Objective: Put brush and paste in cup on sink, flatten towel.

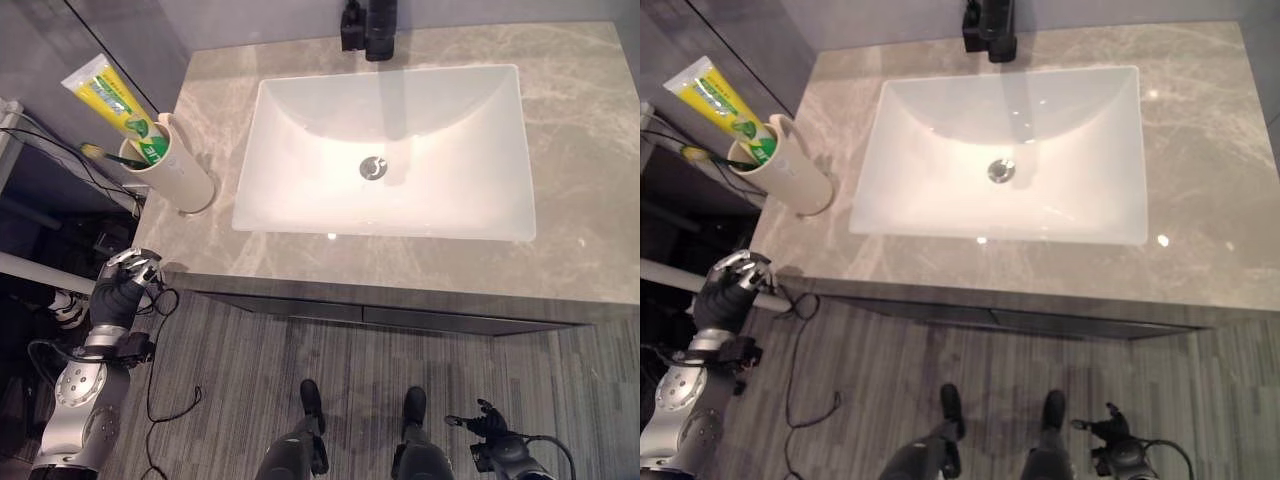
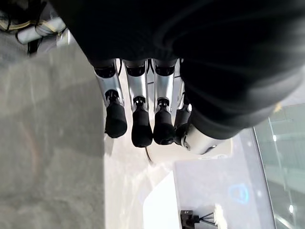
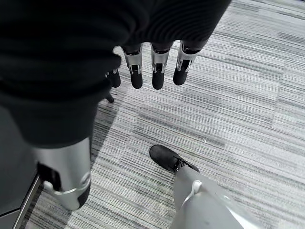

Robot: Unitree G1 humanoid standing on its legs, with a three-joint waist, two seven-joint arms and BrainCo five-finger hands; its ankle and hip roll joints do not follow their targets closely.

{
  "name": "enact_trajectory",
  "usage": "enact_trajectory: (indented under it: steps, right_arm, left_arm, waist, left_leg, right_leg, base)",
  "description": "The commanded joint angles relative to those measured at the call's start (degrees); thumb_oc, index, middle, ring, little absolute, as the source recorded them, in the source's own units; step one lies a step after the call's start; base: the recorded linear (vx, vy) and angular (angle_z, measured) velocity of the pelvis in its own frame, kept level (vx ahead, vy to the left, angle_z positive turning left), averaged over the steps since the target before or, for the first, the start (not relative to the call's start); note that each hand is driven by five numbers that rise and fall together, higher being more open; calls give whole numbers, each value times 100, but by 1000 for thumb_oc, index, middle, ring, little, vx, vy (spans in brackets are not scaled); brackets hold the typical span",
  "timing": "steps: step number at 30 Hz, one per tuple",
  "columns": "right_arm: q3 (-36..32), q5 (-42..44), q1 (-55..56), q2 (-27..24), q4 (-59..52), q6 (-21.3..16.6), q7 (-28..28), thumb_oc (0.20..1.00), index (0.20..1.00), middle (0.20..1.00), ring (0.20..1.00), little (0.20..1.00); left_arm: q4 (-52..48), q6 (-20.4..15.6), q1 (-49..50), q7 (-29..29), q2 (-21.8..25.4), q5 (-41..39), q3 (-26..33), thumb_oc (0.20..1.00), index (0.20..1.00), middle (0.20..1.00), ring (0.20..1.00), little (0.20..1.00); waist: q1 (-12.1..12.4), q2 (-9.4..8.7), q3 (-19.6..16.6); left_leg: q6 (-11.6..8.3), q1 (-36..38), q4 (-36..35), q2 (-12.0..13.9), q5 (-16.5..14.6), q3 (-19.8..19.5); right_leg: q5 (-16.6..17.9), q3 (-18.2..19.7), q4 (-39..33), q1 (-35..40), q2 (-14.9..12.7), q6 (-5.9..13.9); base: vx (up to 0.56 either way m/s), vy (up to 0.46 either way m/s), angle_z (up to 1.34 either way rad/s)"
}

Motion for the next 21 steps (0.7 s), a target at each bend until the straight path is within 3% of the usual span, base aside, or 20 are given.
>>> enact_trajectory:
  steps: [1, 11, 21]
  right_arm:
    - [108, 148, -147, 71, -131, -115, -120, 1000, 1000, 1000, 1000, 1000]
    - [31, 372, -284, 58, -106, -103, -251, 1000, 1000, 1000, 1000, 1000]
    - [-236, 682, -270, 85, 88, -94, -429, 1000, 1000, 1000, 1000, 1000]
  left_arm:
    - [25, -277, -359, 1, 138, -272, 173, 200, 200, 200, 200, 200]
    - [-10, -314, -837, 152, 306, -282, -48, 200, 200, 200, 200, 200]
    - [120, -468, -1276, 599, 69, -57, 23, 200, 200, 200, 200, 200]
  waist:
    - [-63, -183, 105]
    - [-138, -69, 128]
    - [-246, -147, 177]
  left_leg:
    - [-417, 167, 35, 110, 55, 147]
    - [-414, 115, 35, 69, 34, 197]
    - [-440, 138, 35, 131, 27, 302]
  right_leg:
    - [298, 117, 1, -39, -401, 378]
    - [339, 187, 1, -149, -458, 401]
    - [327, 276, 1, -221, -408, 379]
  base:
    - [15, 33, -2]
    - [2, 3, -1]
    - [7, -9, -6]
